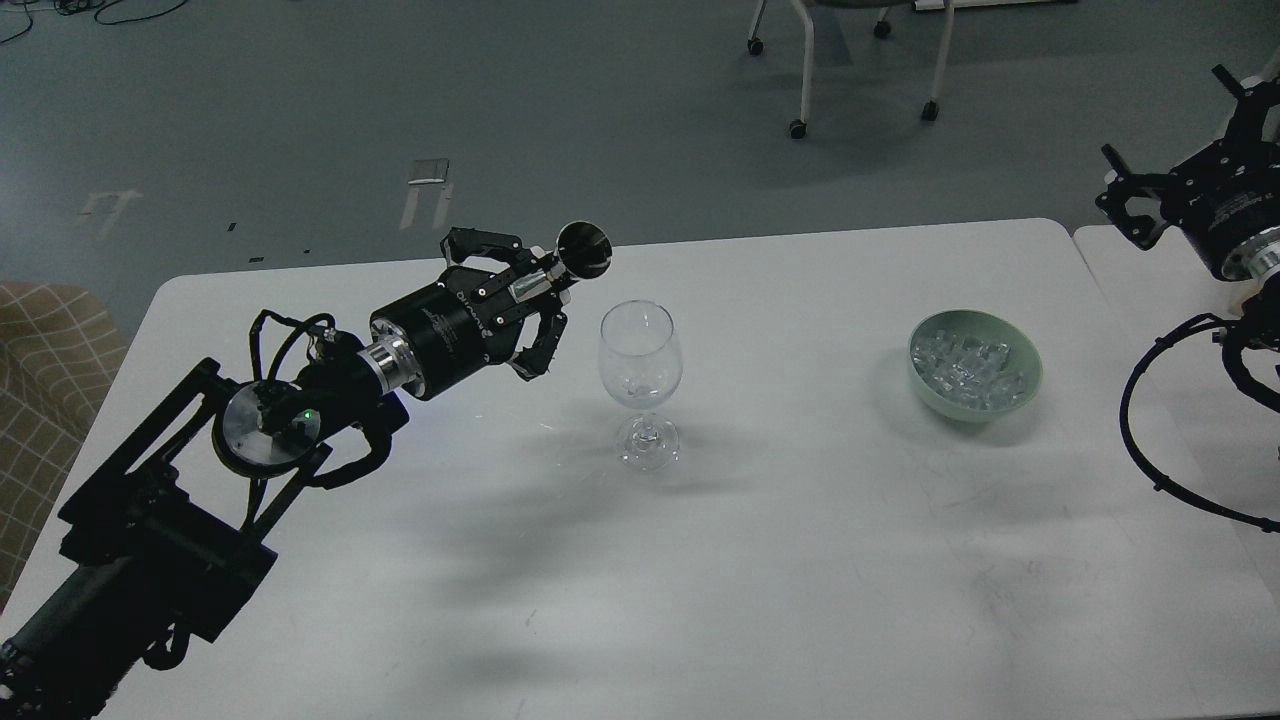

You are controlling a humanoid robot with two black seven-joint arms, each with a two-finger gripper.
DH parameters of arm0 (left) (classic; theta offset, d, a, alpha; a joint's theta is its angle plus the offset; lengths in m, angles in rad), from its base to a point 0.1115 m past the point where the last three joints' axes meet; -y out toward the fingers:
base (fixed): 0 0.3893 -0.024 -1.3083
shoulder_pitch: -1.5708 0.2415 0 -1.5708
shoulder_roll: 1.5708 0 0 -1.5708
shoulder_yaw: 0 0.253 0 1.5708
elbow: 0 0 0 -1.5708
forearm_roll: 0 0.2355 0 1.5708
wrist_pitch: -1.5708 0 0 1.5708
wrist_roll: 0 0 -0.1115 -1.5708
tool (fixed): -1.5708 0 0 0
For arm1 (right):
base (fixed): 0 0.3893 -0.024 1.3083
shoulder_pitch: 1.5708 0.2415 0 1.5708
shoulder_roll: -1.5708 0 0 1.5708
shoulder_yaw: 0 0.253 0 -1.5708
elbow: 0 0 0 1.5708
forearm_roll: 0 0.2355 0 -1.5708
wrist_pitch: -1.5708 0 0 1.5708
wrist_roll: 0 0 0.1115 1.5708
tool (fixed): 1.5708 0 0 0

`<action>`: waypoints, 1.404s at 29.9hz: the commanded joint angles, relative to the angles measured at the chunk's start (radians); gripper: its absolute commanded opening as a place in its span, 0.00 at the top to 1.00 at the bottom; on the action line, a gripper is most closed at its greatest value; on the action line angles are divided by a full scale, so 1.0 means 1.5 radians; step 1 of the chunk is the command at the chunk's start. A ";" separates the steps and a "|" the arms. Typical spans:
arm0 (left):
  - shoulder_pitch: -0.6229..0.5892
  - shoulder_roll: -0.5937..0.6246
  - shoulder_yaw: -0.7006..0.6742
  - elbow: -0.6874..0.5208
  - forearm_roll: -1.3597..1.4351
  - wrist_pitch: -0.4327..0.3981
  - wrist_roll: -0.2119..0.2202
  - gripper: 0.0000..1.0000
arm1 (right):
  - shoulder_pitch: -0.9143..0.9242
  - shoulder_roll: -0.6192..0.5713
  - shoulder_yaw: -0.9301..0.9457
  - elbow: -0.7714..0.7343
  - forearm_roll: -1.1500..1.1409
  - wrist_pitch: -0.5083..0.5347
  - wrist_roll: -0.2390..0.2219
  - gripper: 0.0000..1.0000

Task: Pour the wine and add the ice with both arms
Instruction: 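Tilt the jigger over the wine glass with the left gripper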

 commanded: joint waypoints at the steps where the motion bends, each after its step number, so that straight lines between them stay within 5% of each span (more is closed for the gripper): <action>1: 0.000 0.002 -0.003 -0.001 0.003 -0.001 -0.003 1.00 | 0.000 0.000 -0.001 0.001 0.000 0.000 0.000 0.00; 17: -0.020 0.015 -0.004 -0.013 0.029 -0.017 0.001 1.00 | 0.000 0.001 0.000 0.002 0.000 0.000 0.000 0.00; 42: -0.020 0.002 0.006 -0.046 0.147 0.031 0.034 1.00 | 0.000 0.001 0.000 0.002 0.001 0.000 0.000 0.00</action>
